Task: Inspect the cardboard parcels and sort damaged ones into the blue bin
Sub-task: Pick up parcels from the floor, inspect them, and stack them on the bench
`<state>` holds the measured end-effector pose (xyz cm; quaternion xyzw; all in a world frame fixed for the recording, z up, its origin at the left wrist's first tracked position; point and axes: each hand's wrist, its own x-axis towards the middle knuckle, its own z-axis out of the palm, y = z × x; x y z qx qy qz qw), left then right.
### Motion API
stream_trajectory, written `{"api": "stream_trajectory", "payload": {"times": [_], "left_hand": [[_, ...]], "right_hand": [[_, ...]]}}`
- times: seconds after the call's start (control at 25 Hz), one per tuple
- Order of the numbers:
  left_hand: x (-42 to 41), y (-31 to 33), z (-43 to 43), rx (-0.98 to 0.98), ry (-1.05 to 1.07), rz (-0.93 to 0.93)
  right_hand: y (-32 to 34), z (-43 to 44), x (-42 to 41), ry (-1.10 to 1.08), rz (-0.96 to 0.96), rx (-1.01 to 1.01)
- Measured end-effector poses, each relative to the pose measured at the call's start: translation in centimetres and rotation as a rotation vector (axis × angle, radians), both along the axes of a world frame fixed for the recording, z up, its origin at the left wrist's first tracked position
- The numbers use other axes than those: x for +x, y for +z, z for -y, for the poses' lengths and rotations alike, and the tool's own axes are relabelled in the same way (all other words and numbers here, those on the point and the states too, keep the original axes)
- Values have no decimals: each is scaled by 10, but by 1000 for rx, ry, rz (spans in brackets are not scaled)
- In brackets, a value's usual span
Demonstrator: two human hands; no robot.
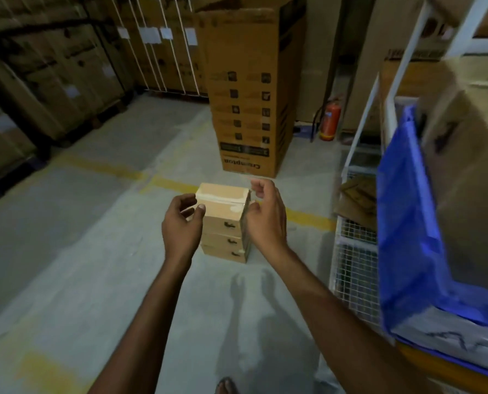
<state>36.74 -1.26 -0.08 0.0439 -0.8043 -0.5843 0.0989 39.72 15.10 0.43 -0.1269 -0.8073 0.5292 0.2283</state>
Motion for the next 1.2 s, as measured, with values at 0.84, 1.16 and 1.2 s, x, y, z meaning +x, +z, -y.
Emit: {"api": "stream_trajectory", "payload": {"times": [0.84, 1.16, 1.2], "left_hand": [[-392, -314, -24, 724, 365, 623], [-395, -463, -66, 589, 170, 838], [-393, -475, -70, 582, 108, 831]], "right_hand": [[-323, -73, -485, 349, 601, 391], [-459, -82, -555, 447, 802, 653], [-470, -82, -558, 442, 811, 673]]}}
